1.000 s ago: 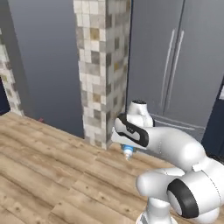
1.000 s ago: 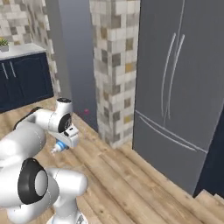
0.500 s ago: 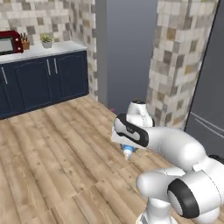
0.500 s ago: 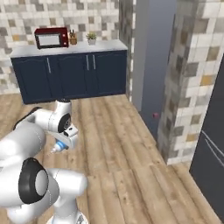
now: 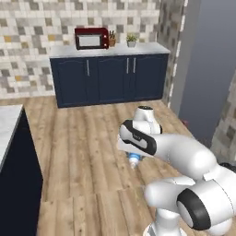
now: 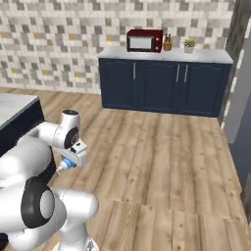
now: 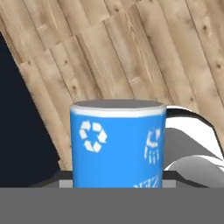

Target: Restock the sink supplies by placing the sponge and soap dispenser on the counter and next to the sink. Make sure the soap dispenser is upright.

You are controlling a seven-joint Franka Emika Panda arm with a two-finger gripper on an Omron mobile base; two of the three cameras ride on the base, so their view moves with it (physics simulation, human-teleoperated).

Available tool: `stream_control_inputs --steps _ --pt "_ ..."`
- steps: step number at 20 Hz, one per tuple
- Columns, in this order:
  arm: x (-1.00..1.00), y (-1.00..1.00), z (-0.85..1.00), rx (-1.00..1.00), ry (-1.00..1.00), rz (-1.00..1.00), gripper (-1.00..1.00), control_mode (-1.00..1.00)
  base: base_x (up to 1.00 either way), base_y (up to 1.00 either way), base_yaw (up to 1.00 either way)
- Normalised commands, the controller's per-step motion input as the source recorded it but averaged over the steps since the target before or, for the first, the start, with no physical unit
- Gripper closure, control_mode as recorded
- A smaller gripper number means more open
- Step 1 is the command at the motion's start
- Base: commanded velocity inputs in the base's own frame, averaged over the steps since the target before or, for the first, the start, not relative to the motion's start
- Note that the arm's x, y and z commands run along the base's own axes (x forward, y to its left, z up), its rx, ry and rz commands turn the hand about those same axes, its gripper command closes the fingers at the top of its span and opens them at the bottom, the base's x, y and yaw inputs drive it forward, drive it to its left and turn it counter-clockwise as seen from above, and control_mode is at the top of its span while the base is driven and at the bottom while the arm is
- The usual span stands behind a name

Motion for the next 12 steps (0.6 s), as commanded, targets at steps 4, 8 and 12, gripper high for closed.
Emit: stream_control_inputs --steps 4,8,12 --pt "0.00 0.00 0.00 0.00 0.00 0.00 1.00 1.00 -0.33 0.45 0.63" --pt "0.00 0.00 0.00 0.00 0.00 0.00 1.00 1.00 -0.35 0.55 0.61" --pt "0.00 0.00 0.00 0.00 0.00 0.00 1.00 1.00 -0.40 0.76 0.45"
